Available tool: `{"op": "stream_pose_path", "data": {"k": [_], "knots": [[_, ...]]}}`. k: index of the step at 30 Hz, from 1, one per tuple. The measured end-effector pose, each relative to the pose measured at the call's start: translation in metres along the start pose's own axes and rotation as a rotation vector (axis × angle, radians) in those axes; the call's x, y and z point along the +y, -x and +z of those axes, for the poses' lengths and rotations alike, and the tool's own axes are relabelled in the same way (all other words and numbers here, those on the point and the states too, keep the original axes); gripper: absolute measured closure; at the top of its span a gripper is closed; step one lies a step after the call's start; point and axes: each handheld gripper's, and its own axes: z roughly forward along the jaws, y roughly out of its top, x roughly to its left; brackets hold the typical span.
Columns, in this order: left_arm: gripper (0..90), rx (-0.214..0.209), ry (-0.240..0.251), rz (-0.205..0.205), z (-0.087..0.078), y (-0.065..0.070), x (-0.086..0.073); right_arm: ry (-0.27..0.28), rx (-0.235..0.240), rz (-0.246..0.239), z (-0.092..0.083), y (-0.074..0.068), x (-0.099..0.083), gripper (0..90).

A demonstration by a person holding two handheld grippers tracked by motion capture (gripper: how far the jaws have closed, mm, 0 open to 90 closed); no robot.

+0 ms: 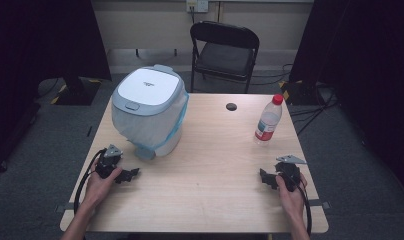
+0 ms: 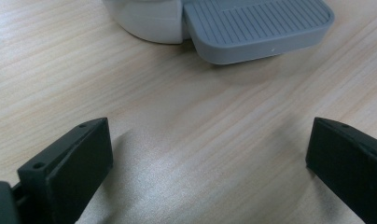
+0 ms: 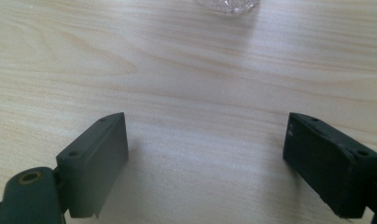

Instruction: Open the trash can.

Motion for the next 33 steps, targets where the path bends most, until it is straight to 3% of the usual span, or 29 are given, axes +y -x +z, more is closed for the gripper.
{"op": "stream_pose_path", "data": {"k": [9,13,15,16,17,19,21,22,23,24,25,26,28,30,33], "knots": [[3.1,0.004,0.002,0.006,-0.005,0.001,-0.004,-0.001,-0.021,0.018,-0.003,-0.006,-0.002,13.2],[15.1,0.001,0.009,0.005,-0.010,0.002,-0.004,-0.013,0.020,0.024,-0.006,-0.011,0.000,14.5],[15.8,-0.004,0.013,-0.014,-0.010,0.002,-0.004,0.010,0.041,0.033,-0.007,-0.015,0.003,15.6],[16.8,-0.004,0.006,-0.016,-0.011,0.002,-0.003,0.032,0.065,0.016,-0.008,-0.019,0.007,16.1],[16.8,-0.006,0.006,-0.031,-0.012,0.001,-0.003,0.032,0.065,0.016,-0.008,-0.019,0.007,16.1],[20.1,-0.024,-0.001,-0.096,-0.016,-0.003,-0.001,0.027,0.095,-0.010,-0.007,-0.030,0.014,17.1],[21.2,-0.008,0.005,-0.097,-0.019,-0.005,0.000,0.018,0.108,0.003,-0.006,-0.034,0.016,18.1],[21.8,0.012,0.022,-0.108,-0.025,-0.010,0.001,0.021,0.155,0.004,-0.003,-0.044,0.020,18.6],[22.0,0.012,0.022,-0.108,-0.025,-0.010,0.001,0.021,0.155,0.004,-0.003,-0.044,0.020,18.6],[22.0,0.010,0.051,-0.147,-0.030,-0.017,0.002,0.028,0.160,-0.022,0.000,-0.056,0.026,20.1],[22.1,0.010,0.051,-0.147,-0.030,-0.017,0.002,0.028,0.160,-0.022,0.000,-0.056,0.026,20.1],[22.9,0.011,0.068,-0.174,-0.032,-0.022,0.003,0.029,0.168,-0.053,0.003,-0.067,0.034,21.4],[24.5,0.017,0.095,-0.208,-0.033,-0.030,0.005,0.038,0.177,-0.054,0.005,-0.072,0.038,21.9],[29.4,0.056,0.104,-0.242,-0.033,-0.041,0.010,0.063,0.193,-0.070,0.011,-0.087,0.052,24.1],[31.1,0.069,0.114,-0.240,-0.032,-0.047,0.013,0.070,0.210,-0.070,0.017,-0.099,0.059,24.8]]}}
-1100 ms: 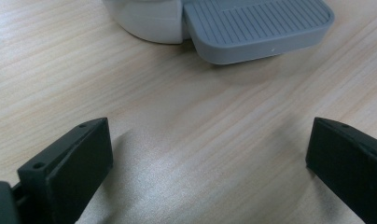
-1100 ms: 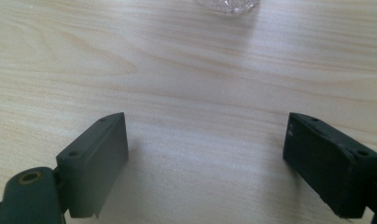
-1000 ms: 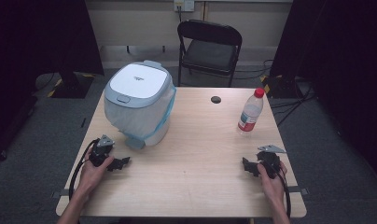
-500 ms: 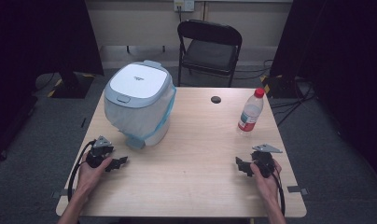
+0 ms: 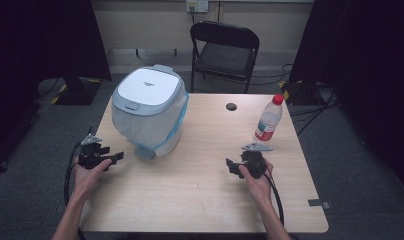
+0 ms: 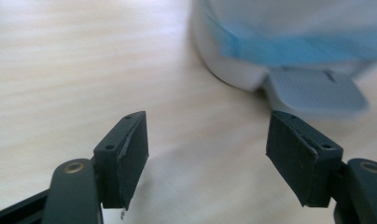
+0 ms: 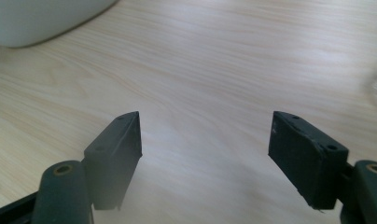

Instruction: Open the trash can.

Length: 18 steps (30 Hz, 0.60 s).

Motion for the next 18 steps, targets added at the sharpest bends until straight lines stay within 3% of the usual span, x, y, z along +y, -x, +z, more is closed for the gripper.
{"op": "stream_pose_path", "data": {"k": [3,6,7,8,9,12,13,15,18], "knots": [[32.8,0.022,0.015,-0.008,0.005,-0.011,0.011,0.006,0.034,-0.047,0.018,-0.022,0.018,27.4],[33.7,0.033,0.054,-0.001,0.006,-0.015,0.015,0.014,0.047,-0.062,0.026,-0.030,0.029,28.3],[34.5,0.036,0.055,-0.002,0.010,-0.017,0.019,0.020,0.070,-0.072,0.034,-0.037,0.043,28.2],[35.5,0.036,0.055,-0.002,0.010,-0.017,0.019,0.020,0.070,-0.072,0.034,-0.037,0.043,28.2],[36.5,0.040,0.051,-0.005,0.015,-0.021,0.023,0.034,0.056,-0.109,0.038,-0.043,0.059,28.9],[38.3,0.053,0.076,-0.020,0.019,-0.024,0.027,0.056,0.056,-0.121,0.042,-0.048,0.074,29.3],[38.3,0.041,0.055,-0.027,0.024,-0.027,0.033,0.066,0.041,-0.143,0.048,-0.053,0.088,30.7],[39.3,0.055,0.064,-0.021,0.026,-0.028,0.036,0.082,0.046,-0.143,0.055,-0.057,0.099,31.4],[42.6,0.034,0.088,-0.058,0.027,-0.029,0.047,0.104,0.051,-0.133,0.068,-0.063,0.114,32.2]]}}
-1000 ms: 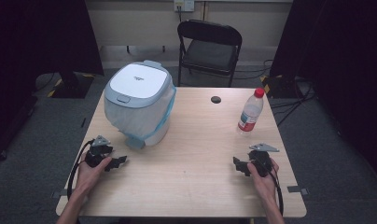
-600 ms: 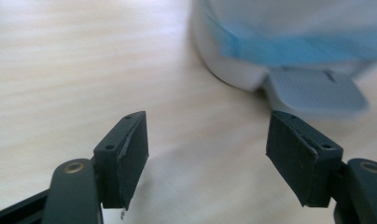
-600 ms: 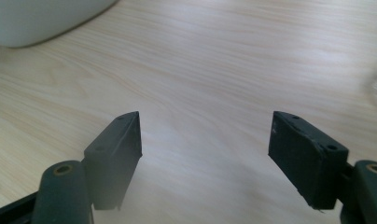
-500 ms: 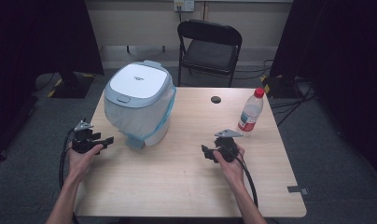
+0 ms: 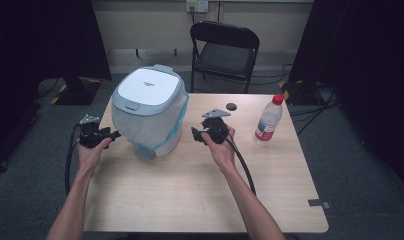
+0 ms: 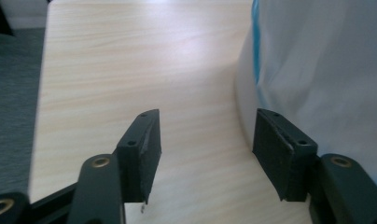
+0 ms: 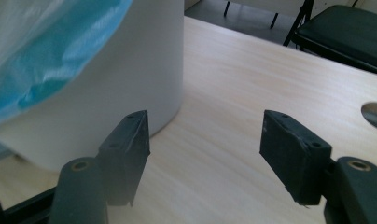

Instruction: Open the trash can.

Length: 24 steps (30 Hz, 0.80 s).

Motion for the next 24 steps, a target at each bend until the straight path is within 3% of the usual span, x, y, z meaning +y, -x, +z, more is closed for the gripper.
{"op": "stream_pose_path", "data": {"k": [2,7,8,9,10,11,12,13,15,18,19,22,24], "knots": [[42.8,0.025,0.006,0.021,0.003,0.002,0.006,0.001,-0.006,-0.006,0.004,-0.002,0.003,32.8],[42.4,-0.001,0.040,0.017,0.009,0.008,0.015,0.003,-0.027,0.003,0.024,-0.009,0.013,33.9],[42.4,-0.012,0.034,0.032,0.012,0.012,0.015,0.003,-0.027,0.003,0.024,-0.009,0.013,33.9],[48.2,-0.001,0.028,0.084,0.013,0.020,0.014,-0.004,-0.022,0.012,0.027,-0.010,0.013,33.8],[49.2,-0.001,0.028,0.084,0.013,0.020,0.014,-0.004,-0.022,0.012,0.027,-0.010,0.013,33.8],[49.2,-0.031,0.035,0.070,0.012,0.021,0.014,-0.010,-0.033,-0.013,0.029,-0.010,0.013,33.7],[49.0,-0.031,0.035,0.070,0.012,0.021,0.014,-0.010,-0.033,-0.013,0.029,-0.010,0.013,33.7],[49.4,-0.058,0.048,0.074,0.009,0.025,0.015,-0.010,-0.034,-0.007,0.030,-0.008,0.014,33.7],[51.2,-0.087,0.050,0.105,0.005,0.033,0.016,-0.011,-0.045,-0.016,0.029,-0.005,0.014,33.5],[49.0,-0.123,0.057,0.115,0.002,0.040,0.017,-0.010,-0.051,-0.011,0.027,0.000,0.015,33.3],[48.9,-0.150,0.062,0.130,-0.001,0.049,0.019,-0.007,-0.063,-0.007,0.026,0.005,0.016,33.5],[48.6,-0.179,0.058,0.164,-0.002,0.059,0.019,-0.006,-0.074,-0.007,0.025,0.010,0.016,33.5],[47.0,-0.143,0.051,0.184,-0.003,0.065,0.020,-0.005,-0.092,-0.004,0.024,0.014,0.017,34.0]]}}
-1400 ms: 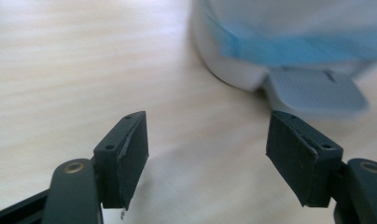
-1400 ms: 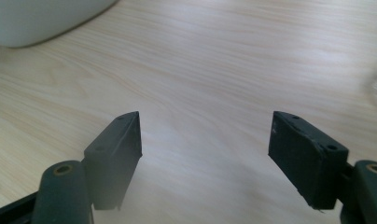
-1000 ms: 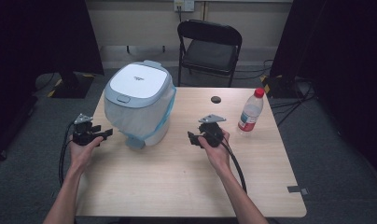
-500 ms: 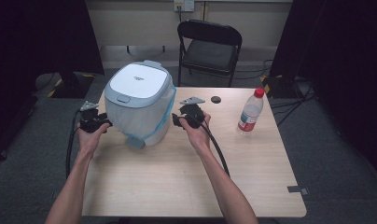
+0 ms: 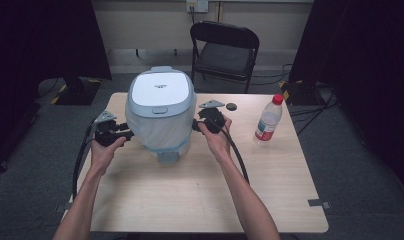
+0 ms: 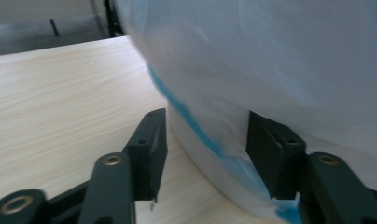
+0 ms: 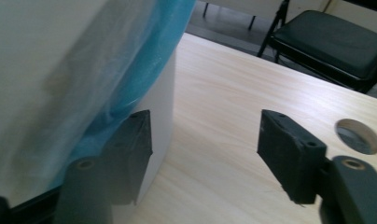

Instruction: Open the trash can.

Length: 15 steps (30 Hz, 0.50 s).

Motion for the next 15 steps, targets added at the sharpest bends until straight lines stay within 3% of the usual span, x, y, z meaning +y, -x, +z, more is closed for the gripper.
{"op": "stream_pose_path", "data": {"k": [1,2,5,11,14,15], "knots": [[47.4,0.014,0.002,-0.022,0.000,-0.003,0.001,-0.002,0.001,0.003,0.000,0.002,0.001,33.7],[48.3,0.043,0.005,-0.070,0.002,-0.009,0.000,0.013,-0.004,0.004,0.001,0.006,0.002,33.7],[48.3,0.063,-0.010,-0.104,0.006,-0.018,0.001,0.010,-0.009,0.004,0.006,0.009,0.004,33.3],[47.1,0.083,-0.004,-0.116,0.015,-0.022,0.012,0.018,-0.015,0.016,0.016,0.013,0.013,33.0],[49.9,0.114,-0.001,-0.112,0.023,-0.021,0.018,0.043,-0.005,0.010,0.020,0.015,0.017,37.8],[51.0,0.118,0.013,-0.131,0.026,-0.020,0.019,0.049,0.017,0.018,0.022,0.016,0.016,38.3]]}}
